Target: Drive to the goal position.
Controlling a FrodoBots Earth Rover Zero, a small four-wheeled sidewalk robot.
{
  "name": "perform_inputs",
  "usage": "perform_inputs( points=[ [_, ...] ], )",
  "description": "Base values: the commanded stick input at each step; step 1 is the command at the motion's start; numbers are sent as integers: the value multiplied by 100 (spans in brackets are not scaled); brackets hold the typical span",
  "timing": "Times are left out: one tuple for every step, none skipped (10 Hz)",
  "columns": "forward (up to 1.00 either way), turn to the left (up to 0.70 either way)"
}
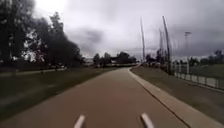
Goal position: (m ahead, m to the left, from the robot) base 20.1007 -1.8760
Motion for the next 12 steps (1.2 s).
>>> perform_inputs(
  points=[
    [98,1],
    [98,1],
    [98,1],
    [98,1],
    [98,1],
    [98,1],
    [98,-4],
    [98,-14],
    [98,-20],
    [98,-10],
    [98,-3],
    [98,-4]
  ],
)
